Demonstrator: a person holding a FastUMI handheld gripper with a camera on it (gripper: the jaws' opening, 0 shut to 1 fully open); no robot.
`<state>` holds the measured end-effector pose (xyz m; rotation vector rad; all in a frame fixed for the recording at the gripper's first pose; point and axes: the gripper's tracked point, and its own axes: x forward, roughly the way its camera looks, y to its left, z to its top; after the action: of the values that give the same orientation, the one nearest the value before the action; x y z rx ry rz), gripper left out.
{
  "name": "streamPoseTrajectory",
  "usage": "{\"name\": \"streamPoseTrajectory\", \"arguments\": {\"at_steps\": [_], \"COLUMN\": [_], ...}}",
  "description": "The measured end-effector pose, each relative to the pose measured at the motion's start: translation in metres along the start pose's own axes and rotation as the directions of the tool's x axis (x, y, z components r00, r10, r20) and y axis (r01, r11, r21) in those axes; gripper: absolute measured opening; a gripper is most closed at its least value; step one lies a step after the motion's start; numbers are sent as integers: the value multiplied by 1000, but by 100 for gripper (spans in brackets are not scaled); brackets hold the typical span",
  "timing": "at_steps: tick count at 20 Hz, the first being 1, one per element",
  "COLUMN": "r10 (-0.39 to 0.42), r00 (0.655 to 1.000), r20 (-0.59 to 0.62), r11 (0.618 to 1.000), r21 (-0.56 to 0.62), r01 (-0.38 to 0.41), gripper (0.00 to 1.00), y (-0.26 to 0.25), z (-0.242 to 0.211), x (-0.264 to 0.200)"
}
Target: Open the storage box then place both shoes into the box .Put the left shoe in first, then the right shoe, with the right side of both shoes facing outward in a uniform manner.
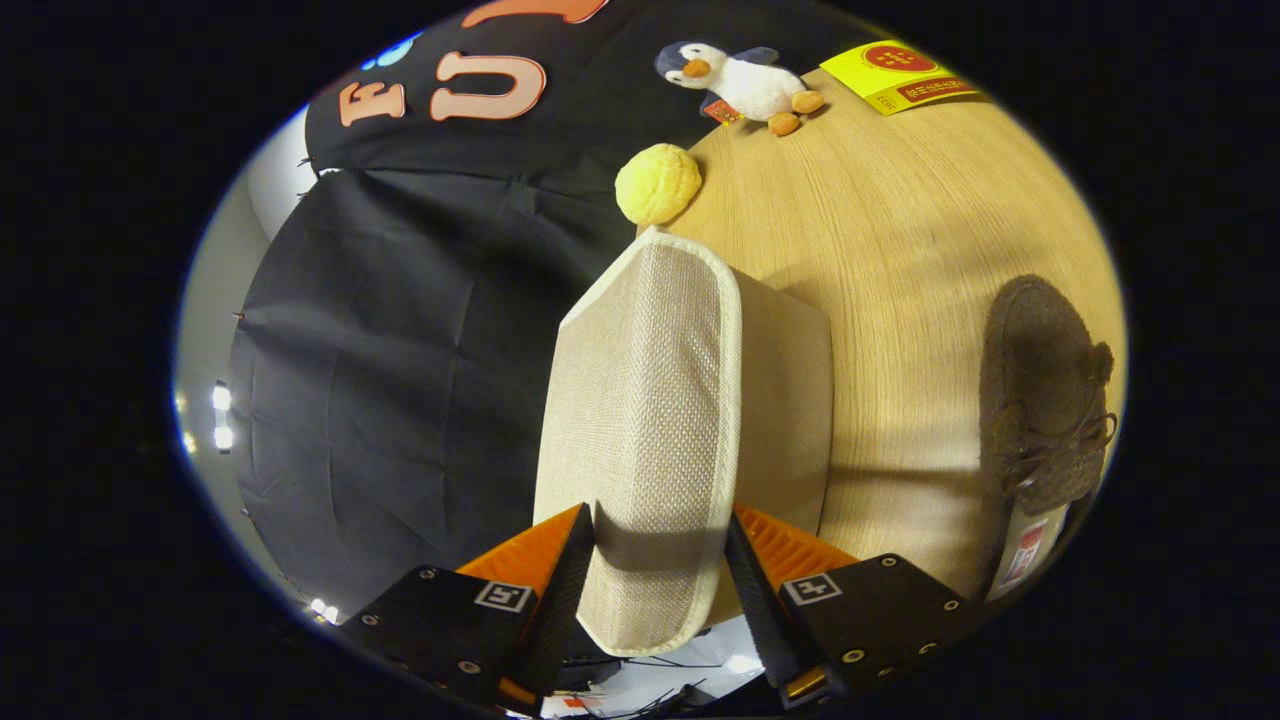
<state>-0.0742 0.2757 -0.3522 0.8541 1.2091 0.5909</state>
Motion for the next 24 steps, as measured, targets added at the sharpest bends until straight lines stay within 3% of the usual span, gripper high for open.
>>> {"name": "streamPoseTrajectory", "arguments": {"at_steps": [6,8,9,11,15,24], "r10": [128,159,169,199,217,199], "r00": [992,987,985,977,974,980], "r20": [-3,26,45,72,62,25], "r11": [992,986,984,977,965,949], "r21": [-22,-51,-67,-94,-166,-254], "r01": [-128,-157,-166,-192,-204,-186], "gripper": [59,49,38,27,25,25], "y": [59,86,98,129,181,269], "z": [5,13,18,27,24,5], "x": [-38,-47,-51,-53,-33,62]}}
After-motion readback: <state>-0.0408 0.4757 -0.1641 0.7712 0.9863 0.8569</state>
